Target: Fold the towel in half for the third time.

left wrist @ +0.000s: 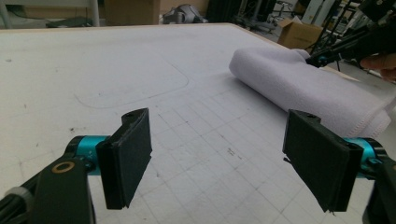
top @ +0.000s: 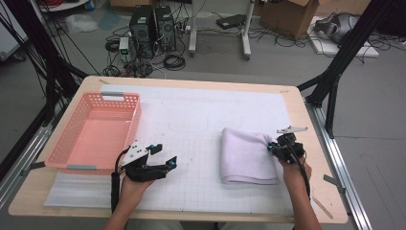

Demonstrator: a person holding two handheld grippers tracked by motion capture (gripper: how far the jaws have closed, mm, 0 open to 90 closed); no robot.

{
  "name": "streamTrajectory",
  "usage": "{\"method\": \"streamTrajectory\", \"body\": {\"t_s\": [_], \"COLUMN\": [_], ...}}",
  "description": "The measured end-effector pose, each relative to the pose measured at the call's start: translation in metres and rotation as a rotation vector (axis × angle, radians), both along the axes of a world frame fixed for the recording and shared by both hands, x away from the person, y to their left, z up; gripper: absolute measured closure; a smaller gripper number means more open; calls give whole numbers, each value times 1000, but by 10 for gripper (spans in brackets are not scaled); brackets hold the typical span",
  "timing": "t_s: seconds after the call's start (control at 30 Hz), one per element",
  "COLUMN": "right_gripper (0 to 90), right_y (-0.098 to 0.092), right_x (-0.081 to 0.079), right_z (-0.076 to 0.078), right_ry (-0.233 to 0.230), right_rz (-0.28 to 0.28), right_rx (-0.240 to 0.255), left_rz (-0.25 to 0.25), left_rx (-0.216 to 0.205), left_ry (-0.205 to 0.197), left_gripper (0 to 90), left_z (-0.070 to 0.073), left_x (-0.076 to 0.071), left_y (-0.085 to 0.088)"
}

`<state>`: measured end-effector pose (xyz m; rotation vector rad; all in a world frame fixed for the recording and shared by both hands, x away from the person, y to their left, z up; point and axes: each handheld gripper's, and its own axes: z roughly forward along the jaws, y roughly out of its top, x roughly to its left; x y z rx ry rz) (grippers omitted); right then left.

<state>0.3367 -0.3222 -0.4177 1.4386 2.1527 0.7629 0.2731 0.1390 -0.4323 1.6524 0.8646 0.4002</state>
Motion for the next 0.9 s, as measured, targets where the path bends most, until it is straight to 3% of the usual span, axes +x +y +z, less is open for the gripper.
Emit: {"method": "streamTrajectory", "body": {"t_s": [0.07, 0.13, 0.27, 0.4, 0.5, 0.63, 0.7, 0.77, 0.9], "right_gripper": [638, 543, 501, 499, 502, 576, 736, 826, 868], "right_y": [1, 3, 19, 43, 64, 85, 90, 97, 107], "right_x": [-2, -1, 8, 21, 33, 47, 51, 54, 58], "right_z": [4, 12, 25, 28, 25, 15, 10, 4, 1], "right_ry": [-35, -94, -151, -159, -128, -85, -72, -52, -50], "right_rz": [-7, 6, 86, 171, 233, 293, 322, 343, 348], "right_rx": [-9, 20, 43, 29, 24, -19, -38, -57, -38], "left_rz": [-3, -3, -6, -4, -6, -4, -4, -6, -3], "left_rx": [2, 3, 3, 0, 0, 9, 9, 10, 6], "left_ry": [-2, 2, 0, 2, 1, -3, -6, -4, -4], "left_gripper": [241, 241, 241, 241, 241, 241, 241, 241, 241], "left_z": [0, 0, 0, 0, 0, 0, 0, 0, 1], "left_x": [0, 0, 0, 0, 0, 0, 0, 0, 0], "left_y": [0, -1, -1, -1, 0, 0, 0, 0, 2]}}
